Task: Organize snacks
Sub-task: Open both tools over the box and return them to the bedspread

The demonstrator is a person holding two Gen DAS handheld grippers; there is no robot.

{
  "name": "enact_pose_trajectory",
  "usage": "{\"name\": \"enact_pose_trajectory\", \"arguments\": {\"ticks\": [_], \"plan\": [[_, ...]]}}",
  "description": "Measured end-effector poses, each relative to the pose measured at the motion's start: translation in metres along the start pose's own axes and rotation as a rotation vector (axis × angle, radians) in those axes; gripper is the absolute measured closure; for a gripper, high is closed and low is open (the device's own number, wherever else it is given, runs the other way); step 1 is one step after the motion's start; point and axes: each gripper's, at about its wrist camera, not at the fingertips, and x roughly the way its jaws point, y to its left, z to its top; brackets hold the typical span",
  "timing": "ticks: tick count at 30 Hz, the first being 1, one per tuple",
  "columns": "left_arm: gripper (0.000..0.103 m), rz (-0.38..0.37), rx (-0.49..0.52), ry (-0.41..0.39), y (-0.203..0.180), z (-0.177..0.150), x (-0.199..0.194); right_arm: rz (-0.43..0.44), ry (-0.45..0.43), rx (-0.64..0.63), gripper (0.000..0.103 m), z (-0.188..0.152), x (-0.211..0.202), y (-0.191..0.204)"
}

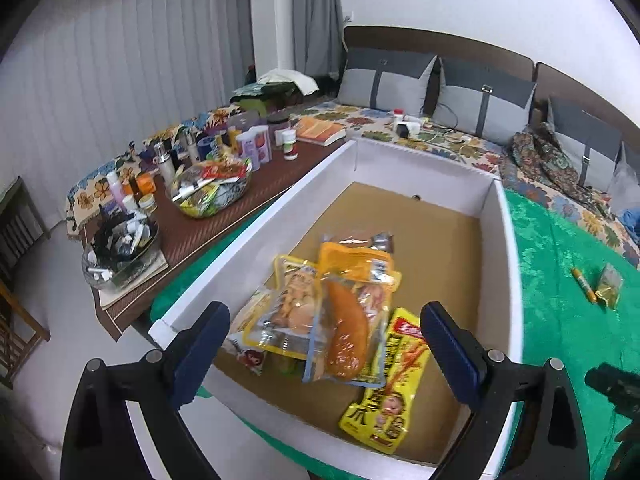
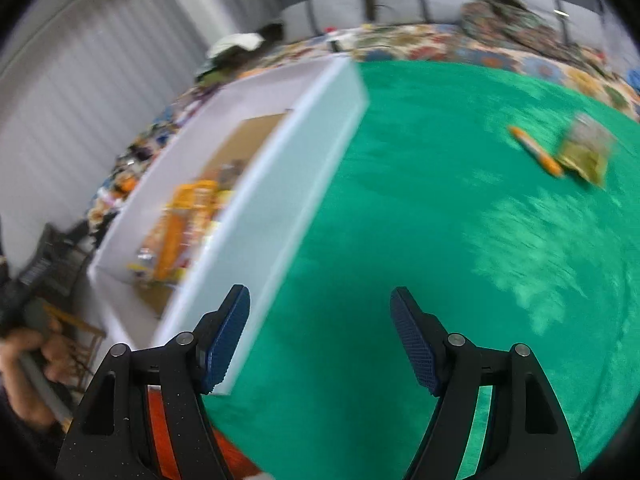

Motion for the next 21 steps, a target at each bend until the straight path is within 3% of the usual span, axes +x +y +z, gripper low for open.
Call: {"name": "enact_pose_trajectory", "arguments": {"ticks": [4, 5, 9, 12, 16, 21], "plan": [[0.007, -0.052, 0.022, -0.017, -0.023, -0.001, -0.02, -0.109, -0.005, 0.005, 0.027, -0.024, -0.014, -0.047], [0.007, -0.075, 0.029, -0.02, -0.031, -0.002, -0.025, -0.174, -0.008, -0.017, 0.028, -0.035, -0.018, -0.064], [0.007, -0.212, 0.065, -0.024, -0.075, -0.016, -0.049, -0.412, -0.002, -0.077, 0.028, -0.078, -0.034, -0.121], [0.005, -0.306, 0.125, -0.015, -0.118, -0.031, -0.062, -0.507, -0.009, -0.047, 0.028, -0.105, -0.055, -0.162], [0.003, -0.406, 0.231, 0.038, -0.183, -0.062, -0.064, -0.536, -0.059, 0.01, 0.027, -0.131, -0.082, -0.2], [0.003, -0.444, 0.37, 0.157, -0.245, -0.113, -0.036, -0.532, -0.128, 0.058, 0.023, -0.143, -0.093, -0.212]]}}
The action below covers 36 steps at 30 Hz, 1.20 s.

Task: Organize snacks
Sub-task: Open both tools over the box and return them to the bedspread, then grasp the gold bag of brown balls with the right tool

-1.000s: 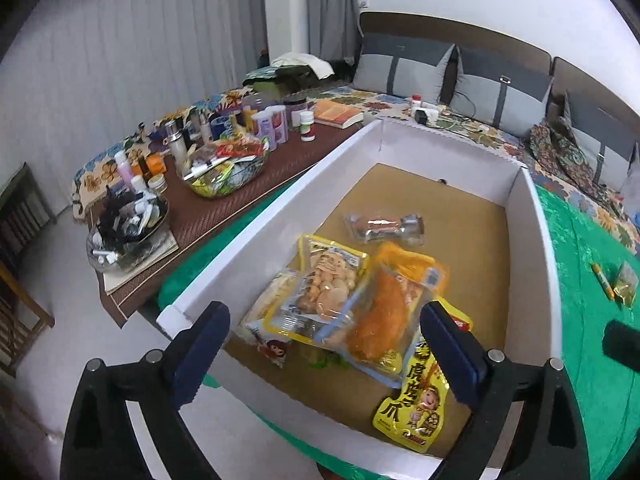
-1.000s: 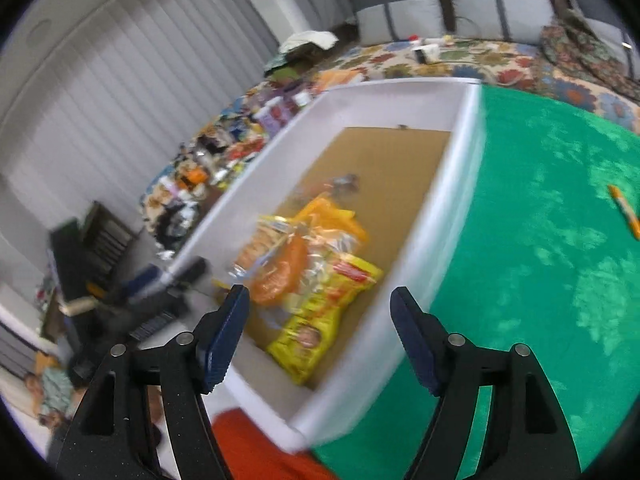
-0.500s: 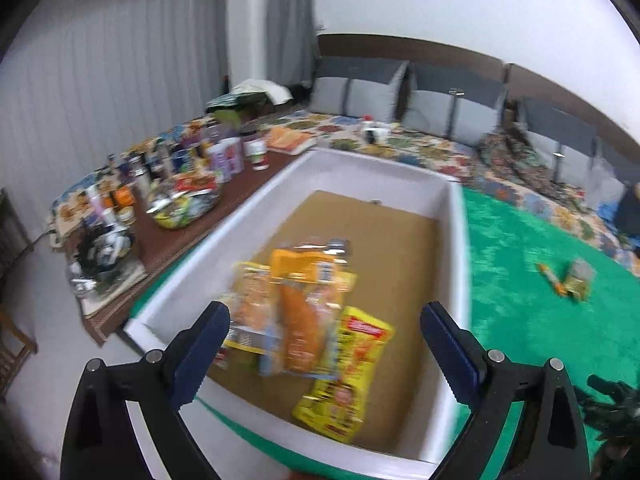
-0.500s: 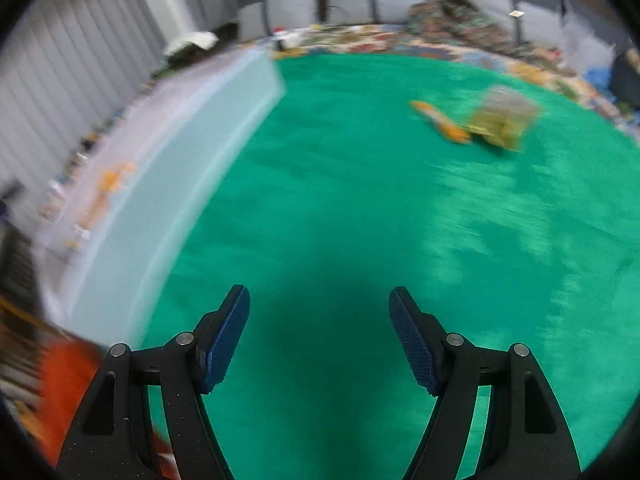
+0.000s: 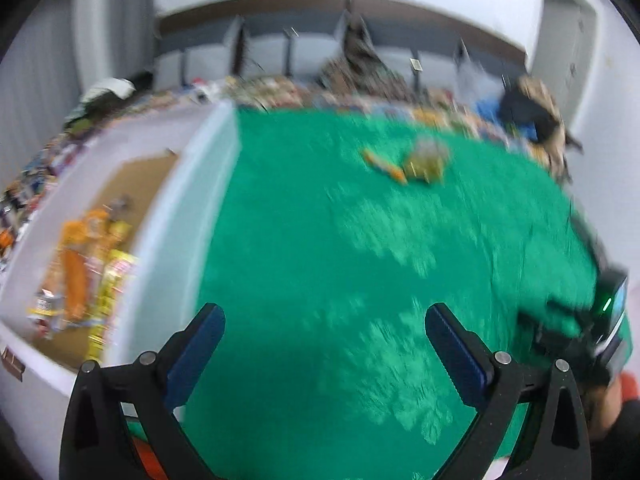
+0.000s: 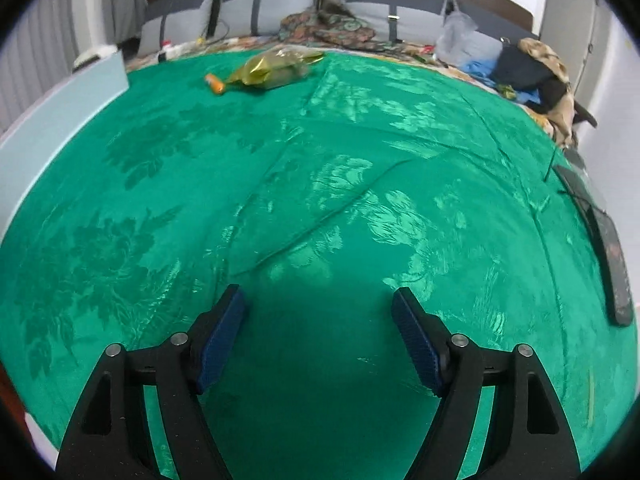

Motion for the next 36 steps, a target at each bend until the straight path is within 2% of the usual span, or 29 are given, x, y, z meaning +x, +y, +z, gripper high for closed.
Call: {"name": "enact_pose_trajectory", "arguments": {"ticks": [3, 6, 14, 16, 17, 18, 19, 36], "plan": [[0.003, 0.02, 0.057, 0.076, -0.018, -0.012, 0.035, 0.006, -0.005, 0.028, 0.02, -0.002, 0.0, -0.006], [0.003, 0.037, 0.069, 0.109, -0.019, -0.014, 0.061, 0.006, -0.007, 0.03, 0.019, -0.004, 0.002, -0.006], [0.003, 0.071, 0.026, 0.118, -0.004, 0.001, 0.117, -0.002, -0.007, 0.041, 0.019, -0.004, 0.003, -0.008], [0.002, 0.083, 0.02, 0.141, 0.001, 0.0, 0.134, 0.0, -0.006, 0.042, 0.018, -0.004, 0.003, -0.009], [0.0, 0.055, -0.005, 0.12, 0.005, -0.001, 0.138, 0.0, -0.006, 0.042, 0.018, -0.004, 0.003, -0.009], [0.0, 0.071, -0.016, 0.068, 0.009, -0.004, 0.138, 0.0, -0.006, 0.042, 0.018, -0.005, 0.002, -0.009], [0.0, 0.068, -0.019, 0.059, 0.011, -0.004, 0.137, 0.0, -0.007, 0.042, 0.018, -0.005, 0.002, -0.009], [0.0, 0.069, -0.017, 0.06, 0.011, -0.005, 0.134, -0.006, -0.007, 0.046, 0.018, -0.007, 0.002, -0.008]]}}
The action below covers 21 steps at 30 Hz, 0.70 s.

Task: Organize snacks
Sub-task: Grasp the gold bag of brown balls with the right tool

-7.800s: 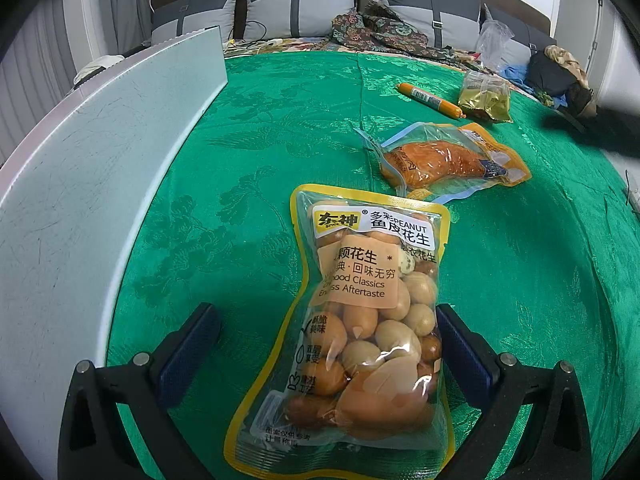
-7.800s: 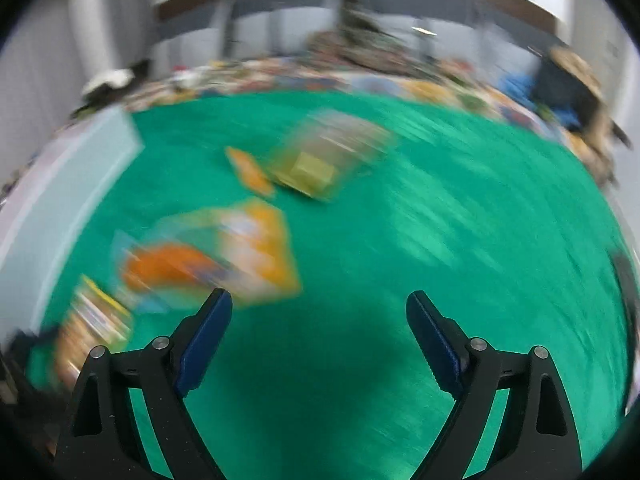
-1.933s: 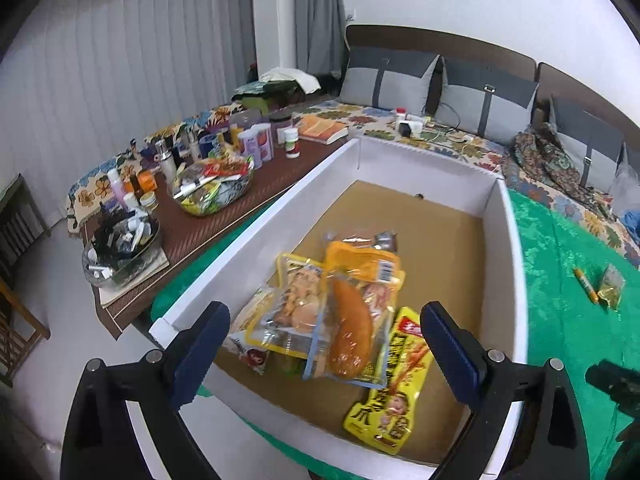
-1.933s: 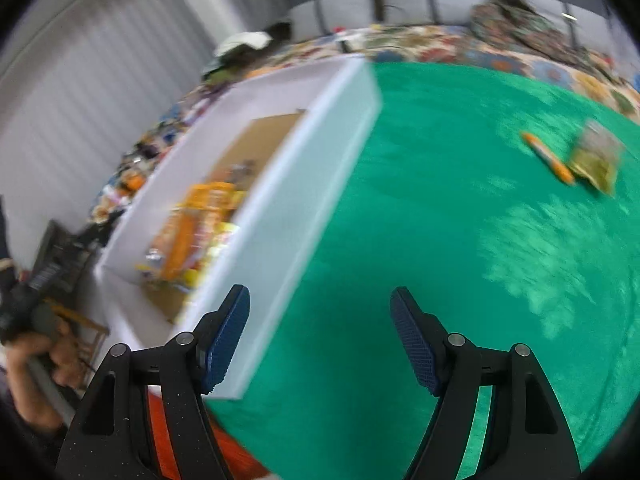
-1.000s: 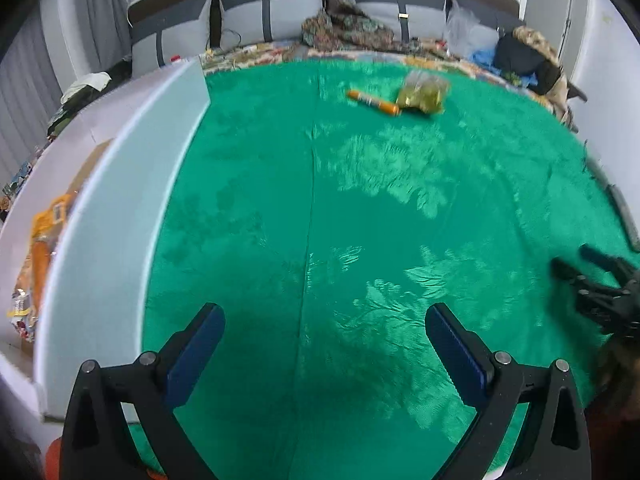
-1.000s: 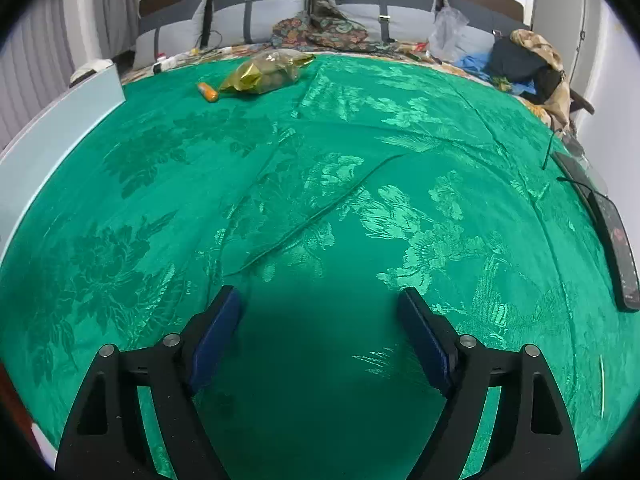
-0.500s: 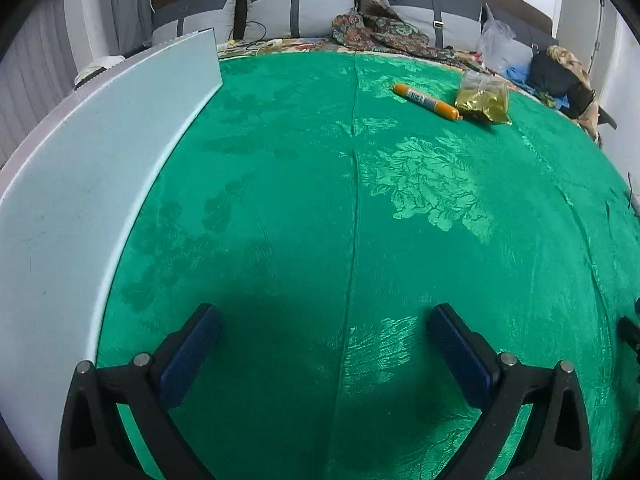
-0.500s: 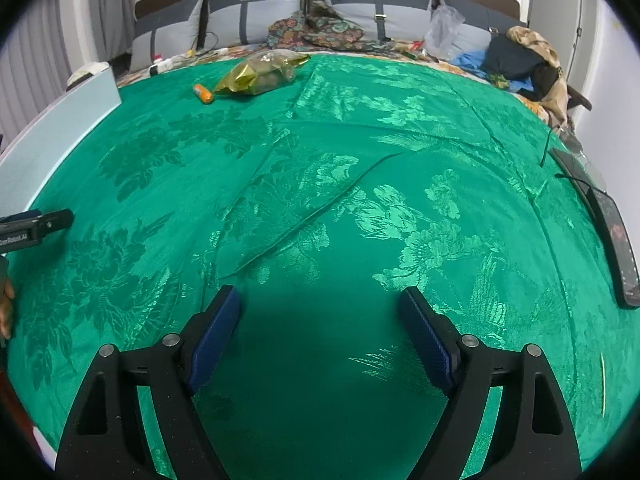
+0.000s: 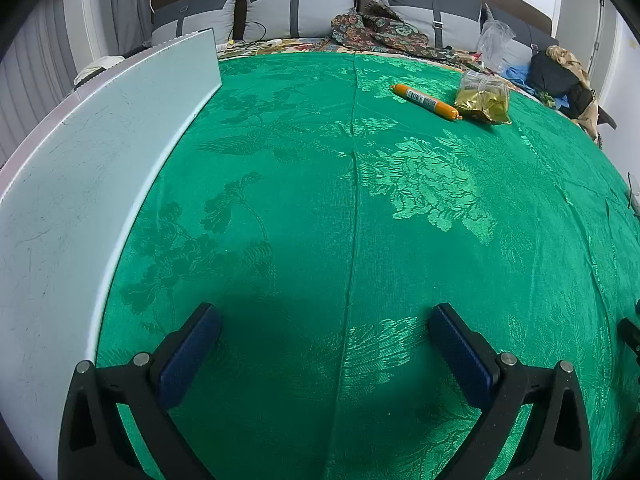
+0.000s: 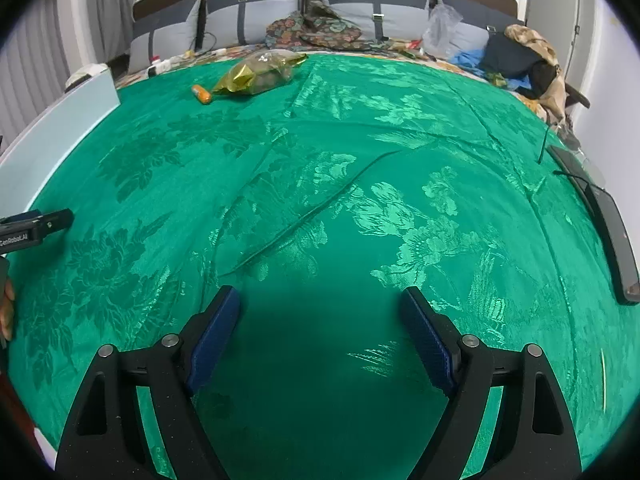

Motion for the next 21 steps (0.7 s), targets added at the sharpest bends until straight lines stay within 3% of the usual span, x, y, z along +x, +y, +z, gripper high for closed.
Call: {"name": "enact_pose_trajectory", "arguments": {"ticks": [2, 4, 5, 7, 11, 16, 18, 21], "plan": [[0.0, 0.001, 0.001, 0.0, 0.0, 0.0, 0.0, 0.005, 0.006, -0.005, 0.015, 0.001, 0.001, 0.001], [0.0, 0.0, 0.0, 0.0, 0.0, 0.0, 0.0, 0.034, 0.067, -0.04, 0.015, 0.014, 0.008, 0.0], [0.0, 0.001, 0.001, 0.0, 0.0, 0.0, 0.0, 0.051, 0.134, -0.054, 0.015, 0.031, 0.018, 0.0], [0.0, 0.001, 0.0, 0.0, 0.0, 0.0, 0.0, 0.069, 0.169, -0.032, 0.016, 0.062, 0.03, 0.0], [0.0, 0.0, 0.0, 0.0, 0.0, 0.0, 0.0, 0.107, 0.097, 0.108, 0.016, 0.16, 0.058, 0.015], [0.0, 0.0, 0.0, 0.0, 0.0, 0.001, 0.001, 0.112, 0.138, 0.209, 0.016, 0.248, 0.127, 0.062], [0.0, 0.0, 0.0, 0.0, 0.0, 0.001, 0.0, 0.078, 0.185, 0.228, 0.016, 0.272, 0.163, 0.084], [0.0, 0.0, 0.0, 0.0, 0.0, 0.001, 0.001, -0.085, 0.249, 0.174, 0.019, 0.283, 0.199, 0.097]]}}
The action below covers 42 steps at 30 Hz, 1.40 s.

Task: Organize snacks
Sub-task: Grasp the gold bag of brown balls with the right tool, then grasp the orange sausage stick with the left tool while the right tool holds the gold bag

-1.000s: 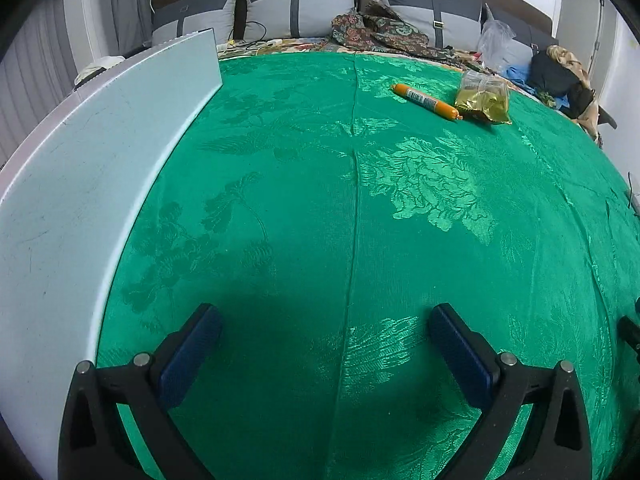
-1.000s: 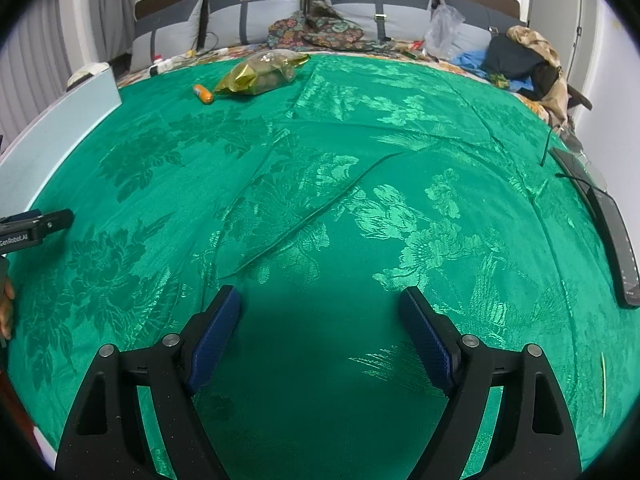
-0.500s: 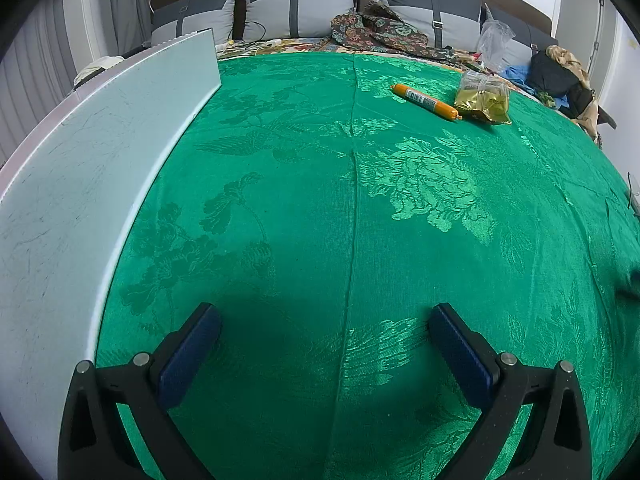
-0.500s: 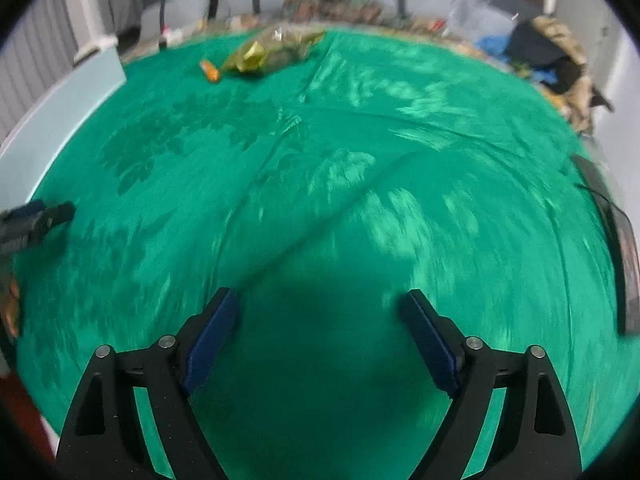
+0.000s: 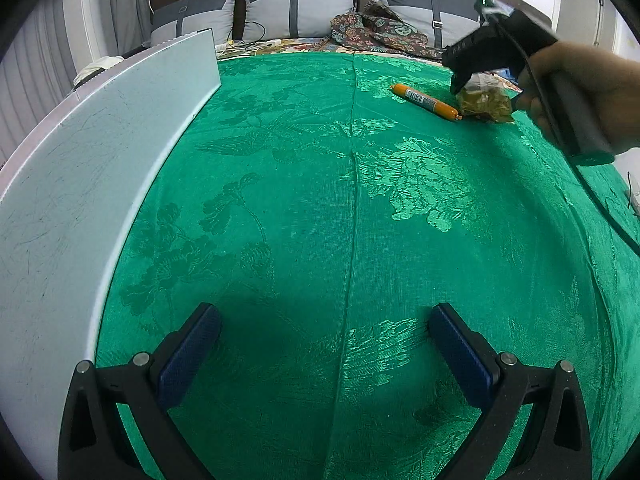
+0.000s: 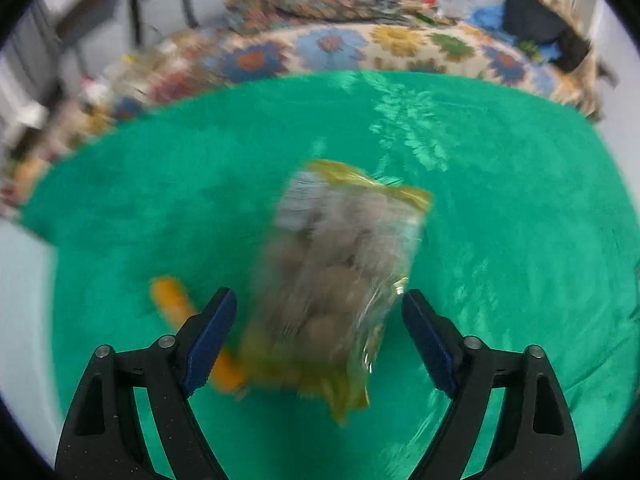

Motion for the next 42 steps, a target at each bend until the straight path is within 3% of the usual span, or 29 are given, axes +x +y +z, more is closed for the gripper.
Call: {"name": "enact_pose_trajectory", "arguments": {"ticks": [1, 3, 10, 13, 16, 19, 21, 23, 24, 28, 31, 33, 35, 38, 42], "plan": [[0.0, 0.0, 0.0, 0.0, 0.0, 0.0, 0.0, 0.013, 0.004, 0.006, 0.019, 0.001, 0.006, -0.005], [0.0, 0.0, 0.0, 0.0, 0.0, 0.0, 0.0, 0.076, -0.008, 0.051, 0.044, -0.001, 0.004, -0.024], [0.0, 0.0, 0.0, 0.0, 0.0, 0.0, 0.0, 0.168, -0.103, -0.052, 0.047, -0.043, -0.048, -0.094], [0.0, 0.0, 0.0, 0.0, 0.0, 0.0, 0.0, 0.159, -0.123, -0.182, 0.046, -0.095, -0.081, -0.122], [0.0, 0.0, 0.0, 0.0, 0.0, 0.0, 0.0, 0.152, -0.133, -0.236, 0.046, -0.159, -0.105, -0.157], [0.0, 0.0, 0.0, 0.0, 0.0, 0.0, 0.0, 0.111, -0.156, -0.218, 0.044, -0.214, -0.111, -0.186], [0.0, 0.0, 0.001, 0.0, 0.0, -0.001, 0.0, 0.113, -0.171, -0.176, 0.029, -0.235, -0.103, -0.199], [0.0, 0.001, 0.001, 0.0, 0.0, 0.0, 0.0, 0.085, -0.212, -0.166, 0.026, -0.244, -0.101, -0.203], [0.0, 0.0, 0.0, 0.0, -0.001, 0.0, 0.0, 0.063, -0.217, -0.168, 0.02, -0.244, -0.099, -0.202], [0.0, 0.005, -0.013, 0.026, -0.001, 0.004, 0.002, 0.07, -0.205, -0.132, 0.014, -0.239, -0.092, -0.209], [0.001, -0.061, -0.081, 0.143, -0.01, 0.038, 0.014, 0.068, -0.204, -0.131, 0.014, -0.238, -0.091, -0.208], [0.001, -0.135, -0.123, 0.136, -0.023, 0.073, 0.017, 0.067, -0.205, -0.131, 0.013, -0.238, -0.091, -0.209], [0.001, -0.153, -0.135, 0.109, -0.039, 0.111, 0.024, 0.068, -0.204, -0.131, 0.013, -0.238, -0.091, -0.209], [0.001, -0.119, -0.128, 0.112, -0.067, 0.165, 0.051, 0.068, -0.205, -0.131, 0.013, -0.238, -0.091, -0.209], [0.004, 0.003, -0.072, 0.14, -0.102, 0.209, 0.103, 0.068, -0.205, -0.131, 0.013, -0.238, -0.09, -0.209]]}}
